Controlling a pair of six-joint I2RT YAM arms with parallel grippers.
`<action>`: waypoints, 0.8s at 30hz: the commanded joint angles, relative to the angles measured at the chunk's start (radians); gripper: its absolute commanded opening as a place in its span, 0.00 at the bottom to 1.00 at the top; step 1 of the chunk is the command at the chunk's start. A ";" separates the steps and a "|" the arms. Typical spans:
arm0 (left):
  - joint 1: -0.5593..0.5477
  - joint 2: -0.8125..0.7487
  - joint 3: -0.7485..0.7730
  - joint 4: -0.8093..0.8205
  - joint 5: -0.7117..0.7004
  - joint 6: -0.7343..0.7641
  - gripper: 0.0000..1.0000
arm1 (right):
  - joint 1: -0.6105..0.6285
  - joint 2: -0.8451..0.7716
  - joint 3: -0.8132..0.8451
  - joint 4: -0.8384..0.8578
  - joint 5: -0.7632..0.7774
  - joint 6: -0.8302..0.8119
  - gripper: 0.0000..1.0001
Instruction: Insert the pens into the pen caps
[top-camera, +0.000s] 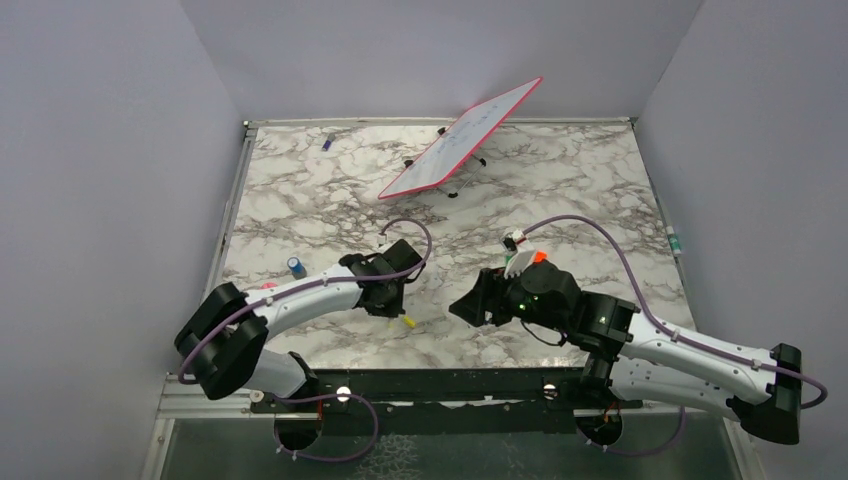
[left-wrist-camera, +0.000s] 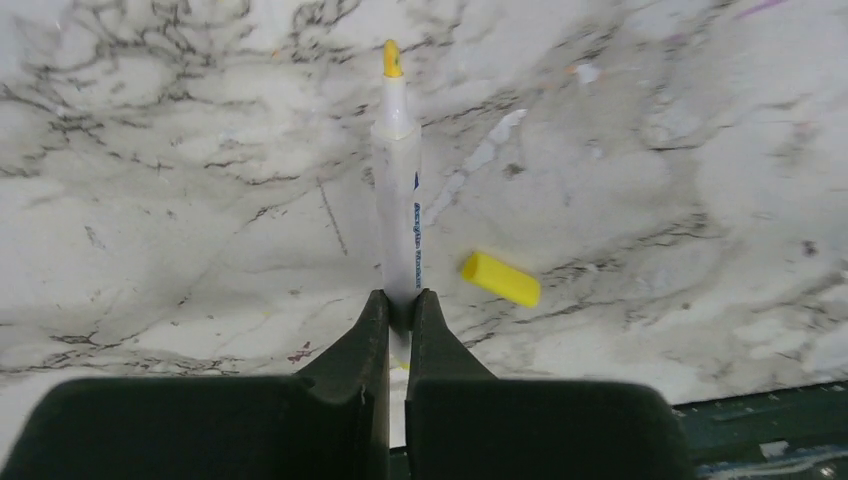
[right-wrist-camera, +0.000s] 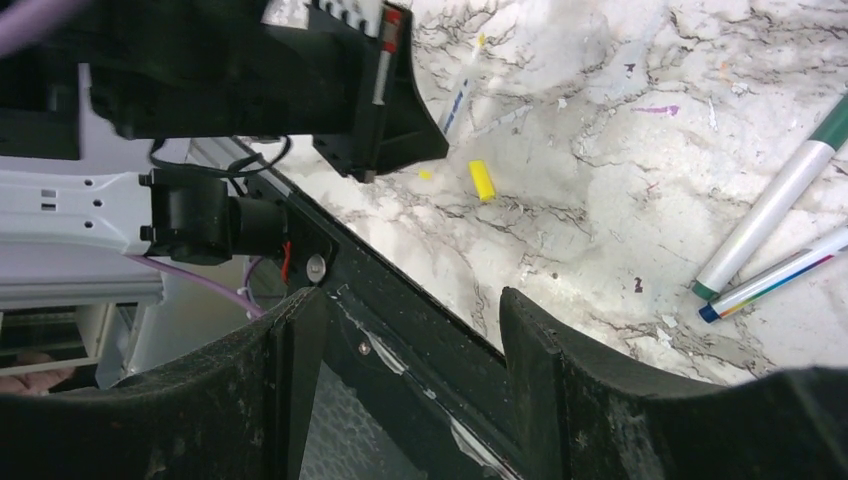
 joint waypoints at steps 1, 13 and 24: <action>-0.001 -0.134 0.066 0.127 -0.013 0.111 0.00 | 0.003 -0.017 -0.026 0.010 0.050 0.064 0.68; 0.000 -0.298 -0.009 0.522 0.564 0.193 0.00 | 0.003 0.051 0.026 0.137 0.237 0.143 0.74; 0.000 -0.393 -0.070 0.591 0.670 0.201 0.00 | 0.003 0.084 0.066 0.109 0.362 0.250 0.50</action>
